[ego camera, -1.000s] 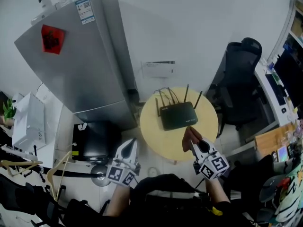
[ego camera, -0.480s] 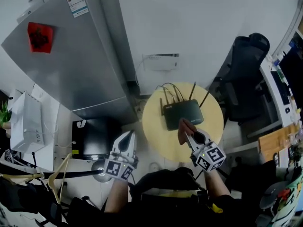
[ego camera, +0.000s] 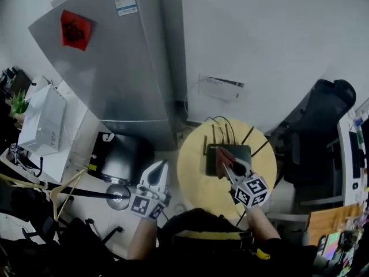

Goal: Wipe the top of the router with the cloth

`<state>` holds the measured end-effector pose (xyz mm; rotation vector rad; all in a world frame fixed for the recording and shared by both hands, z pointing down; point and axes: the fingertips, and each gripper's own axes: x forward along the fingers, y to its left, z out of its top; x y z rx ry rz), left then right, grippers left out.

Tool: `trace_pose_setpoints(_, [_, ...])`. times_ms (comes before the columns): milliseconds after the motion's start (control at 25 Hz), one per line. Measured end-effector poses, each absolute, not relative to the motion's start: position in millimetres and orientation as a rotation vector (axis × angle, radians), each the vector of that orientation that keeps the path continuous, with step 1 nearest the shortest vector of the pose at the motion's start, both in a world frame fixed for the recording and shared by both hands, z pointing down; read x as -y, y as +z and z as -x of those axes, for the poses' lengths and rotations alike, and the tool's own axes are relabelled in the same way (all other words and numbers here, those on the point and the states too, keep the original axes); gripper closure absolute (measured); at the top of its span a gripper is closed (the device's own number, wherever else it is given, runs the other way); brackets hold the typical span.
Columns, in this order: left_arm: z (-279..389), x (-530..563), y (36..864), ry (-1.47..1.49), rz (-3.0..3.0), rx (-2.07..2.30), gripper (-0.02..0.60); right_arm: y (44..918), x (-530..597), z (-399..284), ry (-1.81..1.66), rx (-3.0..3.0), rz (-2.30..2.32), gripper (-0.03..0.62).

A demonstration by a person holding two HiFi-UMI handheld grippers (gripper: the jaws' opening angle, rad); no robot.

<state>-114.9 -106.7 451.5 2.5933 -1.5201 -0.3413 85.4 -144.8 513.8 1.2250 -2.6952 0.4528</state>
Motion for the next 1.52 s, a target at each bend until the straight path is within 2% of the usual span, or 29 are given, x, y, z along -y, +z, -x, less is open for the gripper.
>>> trace_pose_setpoints(160, [111,107,448,-0.358,-2.581,1.64,0.588,552,175,-82,0.598,2.652,-1.141,0.531])
trace_pose_setpoints(360, [106,104,455,-0.286,-2.545,1.716,0.588,628,216,-74,1.052,2.476,-1.047,0.531])
trace_pose_setpoints(480, [111,96,468,-0.226,-2.488,1.746,0.588,668,233,-60,1.171,2.356,-0.952,0.531])
trace_pose_setpoints(880, [101,81,471,-0.238,-2.422,1.707,0.588,760,253,-57,0.894,2.004,-0.936,0.531])
trace_pose_setpoints(1200, [91,85,477,-0.23,-2.436,1.643,0.588,749,264,-38,0.514,2.043,-0.883,0.53])
trace_pose_setpoints(1520, [78,100,474,-0.279,-2.474,1.57,0.588,756,265,-61,0.523,1.986,-0.9,0.53])
